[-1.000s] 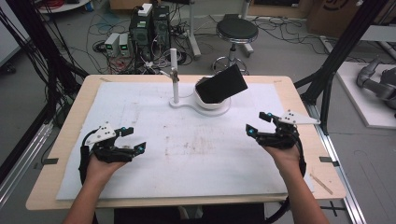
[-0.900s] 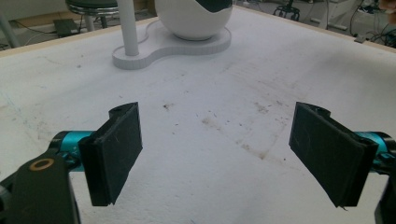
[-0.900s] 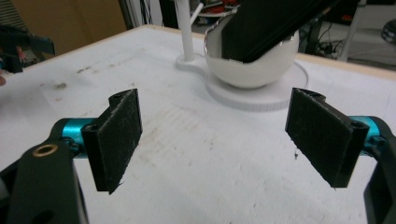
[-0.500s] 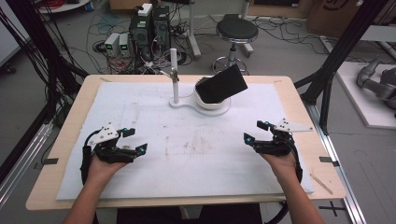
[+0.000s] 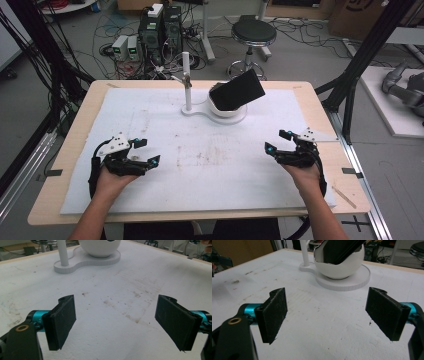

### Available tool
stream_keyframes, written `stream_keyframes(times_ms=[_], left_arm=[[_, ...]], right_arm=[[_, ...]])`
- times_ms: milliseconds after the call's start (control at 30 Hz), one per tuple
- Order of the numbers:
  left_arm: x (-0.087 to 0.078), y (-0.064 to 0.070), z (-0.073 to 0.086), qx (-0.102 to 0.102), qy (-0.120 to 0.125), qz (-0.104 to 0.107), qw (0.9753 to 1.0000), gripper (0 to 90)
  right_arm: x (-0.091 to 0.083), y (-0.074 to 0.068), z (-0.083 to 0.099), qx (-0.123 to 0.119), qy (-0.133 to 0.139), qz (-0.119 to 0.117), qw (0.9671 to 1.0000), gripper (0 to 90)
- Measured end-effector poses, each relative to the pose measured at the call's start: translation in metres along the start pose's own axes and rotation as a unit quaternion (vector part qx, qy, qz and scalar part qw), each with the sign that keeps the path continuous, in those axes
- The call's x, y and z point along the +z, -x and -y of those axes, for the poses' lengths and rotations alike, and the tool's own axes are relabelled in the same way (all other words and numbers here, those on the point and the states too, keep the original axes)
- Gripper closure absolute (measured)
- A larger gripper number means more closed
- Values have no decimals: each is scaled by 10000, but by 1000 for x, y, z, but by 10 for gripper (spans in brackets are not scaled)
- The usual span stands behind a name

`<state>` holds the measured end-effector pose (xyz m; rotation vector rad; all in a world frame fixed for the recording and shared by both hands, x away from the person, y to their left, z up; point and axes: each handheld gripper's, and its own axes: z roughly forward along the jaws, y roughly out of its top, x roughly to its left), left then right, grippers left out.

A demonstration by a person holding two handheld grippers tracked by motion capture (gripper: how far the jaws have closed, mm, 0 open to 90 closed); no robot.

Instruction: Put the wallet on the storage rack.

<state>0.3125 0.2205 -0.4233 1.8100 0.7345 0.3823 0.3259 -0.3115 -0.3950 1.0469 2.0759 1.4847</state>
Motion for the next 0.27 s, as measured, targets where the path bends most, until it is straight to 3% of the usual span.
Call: stream_keyframes(times_ms=[267], left_arm=[[0,0,1,-7,-73,116,9999,170]], right_arm=[[0,0,0,-30,-14,15,10000,181]])
